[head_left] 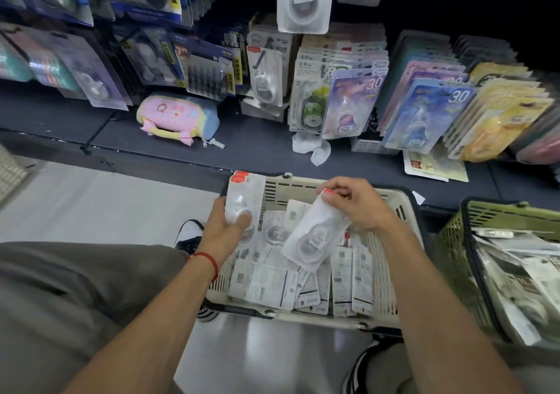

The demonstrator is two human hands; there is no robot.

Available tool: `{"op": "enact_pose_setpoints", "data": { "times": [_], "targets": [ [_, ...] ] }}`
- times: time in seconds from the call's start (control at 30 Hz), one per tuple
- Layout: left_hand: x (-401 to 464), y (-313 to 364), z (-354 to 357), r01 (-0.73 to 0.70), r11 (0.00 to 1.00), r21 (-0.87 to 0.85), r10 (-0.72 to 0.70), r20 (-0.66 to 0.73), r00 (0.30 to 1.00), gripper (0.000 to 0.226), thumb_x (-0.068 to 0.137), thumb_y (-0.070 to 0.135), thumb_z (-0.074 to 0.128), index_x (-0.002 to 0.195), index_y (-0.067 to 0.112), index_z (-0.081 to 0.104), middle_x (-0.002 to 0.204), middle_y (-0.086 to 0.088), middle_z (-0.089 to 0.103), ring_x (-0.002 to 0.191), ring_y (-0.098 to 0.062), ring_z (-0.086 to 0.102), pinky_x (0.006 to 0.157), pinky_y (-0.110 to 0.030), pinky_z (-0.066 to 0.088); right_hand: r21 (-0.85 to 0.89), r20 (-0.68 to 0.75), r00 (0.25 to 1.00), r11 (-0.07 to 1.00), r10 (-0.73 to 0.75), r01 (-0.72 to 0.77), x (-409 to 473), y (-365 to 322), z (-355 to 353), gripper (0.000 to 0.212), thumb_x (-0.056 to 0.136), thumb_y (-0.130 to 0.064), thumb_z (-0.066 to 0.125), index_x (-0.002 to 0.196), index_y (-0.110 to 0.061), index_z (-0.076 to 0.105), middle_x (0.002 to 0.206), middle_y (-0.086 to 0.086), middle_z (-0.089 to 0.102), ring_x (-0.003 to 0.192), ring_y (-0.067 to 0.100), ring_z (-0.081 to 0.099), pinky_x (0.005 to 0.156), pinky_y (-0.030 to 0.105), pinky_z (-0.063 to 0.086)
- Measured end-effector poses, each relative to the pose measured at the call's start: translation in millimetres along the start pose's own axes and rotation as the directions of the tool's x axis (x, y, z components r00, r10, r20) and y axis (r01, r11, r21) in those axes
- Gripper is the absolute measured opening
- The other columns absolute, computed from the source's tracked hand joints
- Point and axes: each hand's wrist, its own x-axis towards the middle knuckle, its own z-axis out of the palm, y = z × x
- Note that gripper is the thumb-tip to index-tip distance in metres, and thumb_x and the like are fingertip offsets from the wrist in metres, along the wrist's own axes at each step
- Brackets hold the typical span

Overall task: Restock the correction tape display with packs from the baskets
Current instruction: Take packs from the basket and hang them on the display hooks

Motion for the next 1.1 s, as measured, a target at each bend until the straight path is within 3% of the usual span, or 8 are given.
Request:
{"op": "enact_pose_setpoints", "data": {
  "times": [0.17,0.27,0.4,0.5,0.6,0.73,0.93,1.1],
  "targets": [
    [-14,5,25,0.221,0.975,-0.001,-0.215,0.225,0.950,0.033,0.105,0.034,0.057,0.136,0.022,0.058,0.123,-0.007,0.073,0.109,-0.028,0.072,0.093,-0.044,0.058,-0.049,-0.069,0.996,0.997,-0.056,0.053,2,-11,53,0.013,0.094,-0.015,0.078,0.107,-0.016,0.080,0.091,-0.010,0.078,0.084,-0.004,0.067,0.081,0.019,0.051],
    [-30,-7,30,0.222,0.975,-0.031,-0.186,0.444,0.877,0.041,0.097,0.051,0.069,0.132,0.030,0.063,0.118,0.003,0.079,0.106,-0.018,0.076,0.079,-0.028,0.063,-0.144,-0.176,0.978,0.986,-0.110,0.085,3,-3,90,0.018,0.092,-0.022,0.081,0.108,-0.016,0.079,0.099,-0.008,0.078,0.091,-0.003,0.068,0.087,0.017,0.051],
    [-28,-26,17,0.255,0.964,-0.070,-0.216,0.350,0.912,0.053,0.084,0.022,0.088,0.131,0.025,0.064,0.119,-0.003,0.078,0.116,-0.029,0.072,0.101,-0.050,0.058,-0.157,-0.317,0.940,0.984,-0.127,0.080,-6,22,99,0.011,0.100,-0.023,0.070,0.106,-0.016,0.075,0.101,-0.008,0.069,0.097,0.010,0.061,0.085,0.020,0.046],
    [-16,-28,2,0.266,0.951,-0.156,-0.236,0.189,0.953,0.048,0.083,0.016,0.088,0.124,0.026,0.065,0.117,-0.005,0.077,0.110,-0.032,0.073,0.095,-0.054,0.060,-0.277,-0.057,0.989,0.950,0.136,-0.146,-21,57,89,0.015,0.106,-0.022,0.061,0.111,-0.015,0.074,0.104,-0.002,0.074,0.095,0.018,0.068,0.089,0.026,0.056],
    [-8,-23,-5,0.300,0.902,-0.310,-0.276,0.119,0.954,0.049,0.083,0.017,0.086,0.126,0.024,0.065,0.117,-0.010,0.077,0.105,-0.033,0.074,0.076,-0.044,0.063,-0.483,0.308,0.910,0.870,0.278,-0.102,-37,78,108,0.027,0.104,-0.021,0.064,0.130,-0.016,0.071,0.129,0.006,0.073,0.112,0.020,0.070,0.101,0.033,0.054],
    [-6,-16,-4,0.333,0.873,-0.357,-0.317,0.105,0.943,0.073,0.064,0.027,0.083,0.133,0.018,0.062,0.120,-0.014,0.075,0.108,-0.037,0.072,0.087,-0.053,0.062,-0.607,0.286,0.948,0.792,0.139,0.068,-41,84,135,0.047,0.098,-0.017,0.069,0.144,-0.025,0.059,0.131,0.005,0.066,0.120,0.023,0.061,0.101,0.035,0.049],
    [-3,-14,-9,0.274,0.893,-0.358,-0.282,0.031,0.959,0.050,0.083,0.019,0.082,0.129,0.024,0.063,0.118,-0.008,0.075,0.105,-0.031,0.072,0.076,-0.041,0.060,-0.350,0.431,0.888,0.937,0.161,0.000,-35,66,122,0.042,0.096,0.002,0.055,0.121,-0.027,0.072,0.129,-0.007,0.058,0.120,0.010,0.054,0.098,0.025,0.050],
    [-4,-9,-12,0.253,0.911,-0.326,-0.257,0.031,0.966,0.071,0.061,0.031,0.084,0.127,0.025,0.060,0.118,-0.005,0.073,0.105,-0.031,0.072,0.075,-0.042,0.060,-0.214,0.433,0.836,0.940,0.336,-0.267,-32,46,88,0.034,0.094,-0.007,0.058,0.114,-0.022,0.082,0.074,-0.022,0.068,0.069,-0.005,0.058,0.068,0.008,0.045]
  ]
}}
